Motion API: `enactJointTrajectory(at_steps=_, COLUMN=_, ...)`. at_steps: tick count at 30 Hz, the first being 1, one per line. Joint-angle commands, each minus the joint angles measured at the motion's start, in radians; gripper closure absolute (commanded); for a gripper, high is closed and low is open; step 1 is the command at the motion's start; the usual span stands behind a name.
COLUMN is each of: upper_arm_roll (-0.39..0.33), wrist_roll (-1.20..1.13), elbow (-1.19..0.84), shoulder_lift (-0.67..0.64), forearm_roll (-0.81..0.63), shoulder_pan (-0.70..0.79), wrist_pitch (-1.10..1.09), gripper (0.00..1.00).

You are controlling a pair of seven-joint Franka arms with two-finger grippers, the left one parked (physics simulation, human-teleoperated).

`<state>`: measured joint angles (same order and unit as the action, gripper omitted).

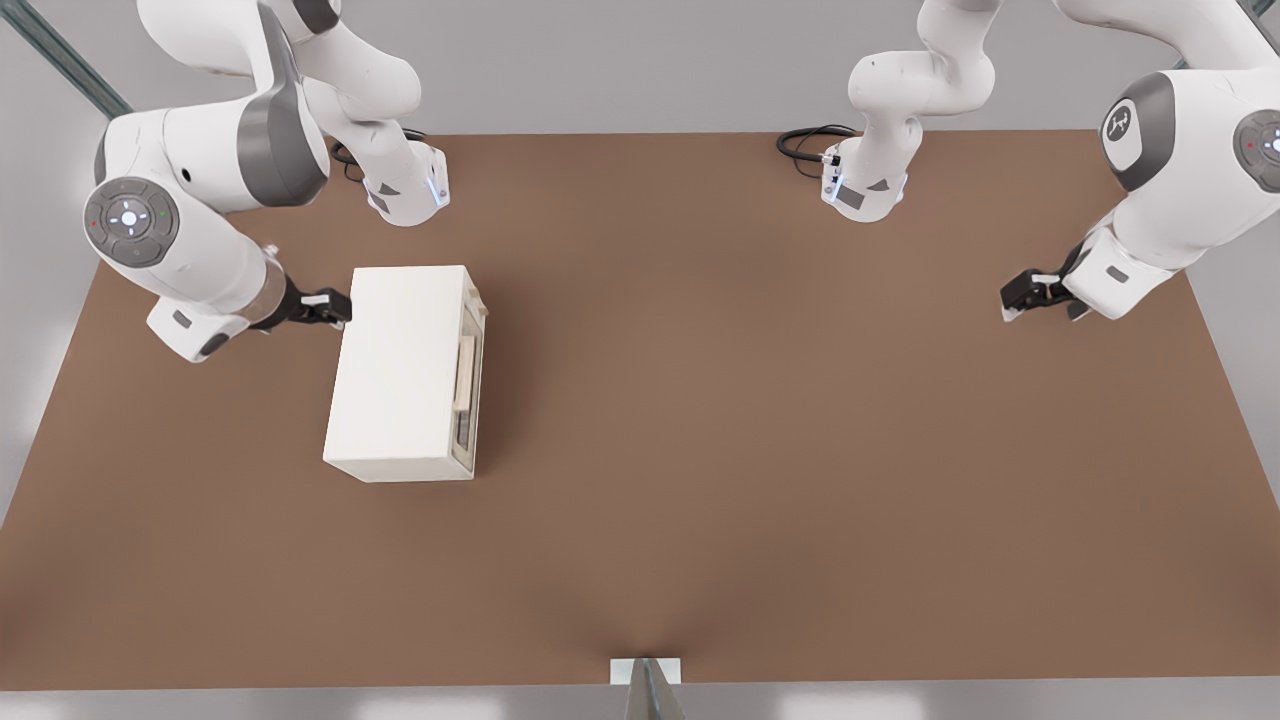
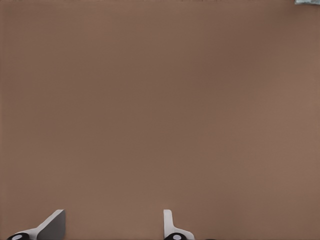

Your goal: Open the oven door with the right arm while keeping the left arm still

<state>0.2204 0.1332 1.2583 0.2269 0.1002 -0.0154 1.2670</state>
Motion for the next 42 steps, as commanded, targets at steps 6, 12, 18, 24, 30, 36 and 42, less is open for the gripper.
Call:
enactJointTrajectory(at_steps=6, upper_arm_roll=0.016, wrist_roll=0.082, elbow=0.009, shoulder_lift=0.101, forearm_roll=0.351, shoulder_pan=-0.172, wrist_pitch=0.026, gripper=0.0)
enactJointTrajectory(at_steps=12, upper_arm_roll=0.011, wrist_roll=0.088, elbow=-0.004, shoulder_lift=0.348, forearm_roll=0.704, shoulder_pan=-0.514, wrist_pitch=-0.233, gripper=1.0)
enactJointTrajectory(at_steps=18, upper_arm_roll=-0.015, wrist_roll=0.359, elbow=-0.022, shoulder_lift=0.411, forearm_roll=0.698, shoulder_pan=-0.614, wrist_pitch=-0.228, gripper=1.0)
enactJointTrajectory(at_steps=24, upper_arm_roll=-0.055, wrist_roll=0.579, elbow=-0.02, shoulder_lift=0.488, forearm_roll=0.697, shoulder_pan=-0.627, wrist_pitch=-0.163, gripper=1.0)
enactJointTrajectory(at_steps=30, upper_arm_roll=-0.069, wrist_roll=0.635, elbow=-0.014, shoulder_lift=0.526, forearm_roll=0.693, shoulder_pan=-0.635, wrist_pitch=-0.116, gripper=1.0)
enactJointTrajectory(at_steps=36, upper_arm_roll=-0.087, wrist_roll=0.635, elbow=-0.01, shoulder_lift=0.537, forearm_roll=0.673, shoulder_pan=-0.635, wrist_pitch=-0.095, gripper=1.0)
enactJointTrajectory(at_steps=42, upper_arm_roll=-0.113, wrist_roll=0.637, elbow=0.019, shoulder_lift=0.537, forearm_roll=0.639, shoulder_pan=-0.635, wrist_pitch=-0.097, gripper=1.0)
